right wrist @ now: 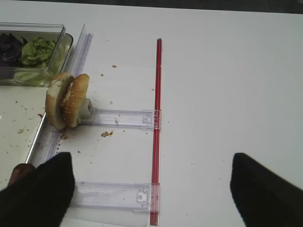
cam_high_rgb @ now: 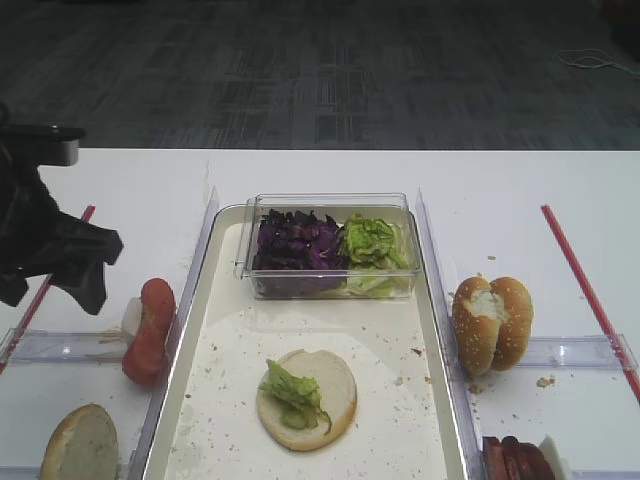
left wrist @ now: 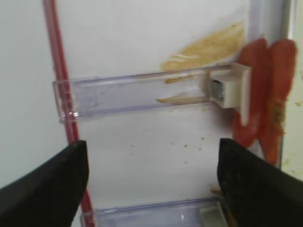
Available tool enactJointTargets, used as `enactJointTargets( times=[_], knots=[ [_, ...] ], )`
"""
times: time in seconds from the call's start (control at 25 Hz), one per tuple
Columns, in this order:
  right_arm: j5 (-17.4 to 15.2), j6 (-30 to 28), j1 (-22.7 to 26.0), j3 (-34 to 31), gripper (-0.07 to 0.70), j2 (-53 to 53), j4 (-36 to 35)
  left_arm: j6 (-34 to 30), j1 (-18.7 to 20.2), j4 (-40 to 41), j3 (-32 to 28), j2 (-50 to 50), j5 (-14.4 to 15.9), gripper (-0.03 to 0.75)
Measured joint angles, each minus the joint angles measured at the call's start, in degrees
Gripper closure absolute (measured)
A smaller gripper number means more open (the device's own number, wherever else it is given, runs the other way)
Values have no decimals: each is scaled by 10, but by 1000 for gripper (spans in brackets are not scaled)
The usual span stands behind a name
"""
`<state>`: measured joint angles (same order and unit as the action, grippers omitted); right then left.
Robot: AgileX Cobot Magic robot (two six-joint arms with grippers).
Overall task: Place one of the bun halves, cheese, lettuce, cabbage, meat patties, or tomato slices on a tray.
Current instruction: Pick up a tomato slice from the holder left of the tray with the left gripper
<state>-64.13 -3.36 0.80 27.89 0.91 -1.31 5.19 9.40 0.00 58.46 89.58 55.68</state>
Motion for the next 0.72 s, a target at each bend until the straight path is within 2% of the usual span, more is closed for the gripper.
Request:
enactJointTargets(
  times=[0.32, 0.44, 0.72],
  knots=[
    [0, 0, 0, 0, -58, 0, 0, 52, 135, -7, 0, 0, -38, 177],
    [0, 0, 0, 0, -58, 0, 0, 61, 149, -15, 0, 10, -47, 179],
    [0, 0, 0, 0, -59, 0, 0, 65, 150, -27, 0, 18, -66, 179]
  ],
)
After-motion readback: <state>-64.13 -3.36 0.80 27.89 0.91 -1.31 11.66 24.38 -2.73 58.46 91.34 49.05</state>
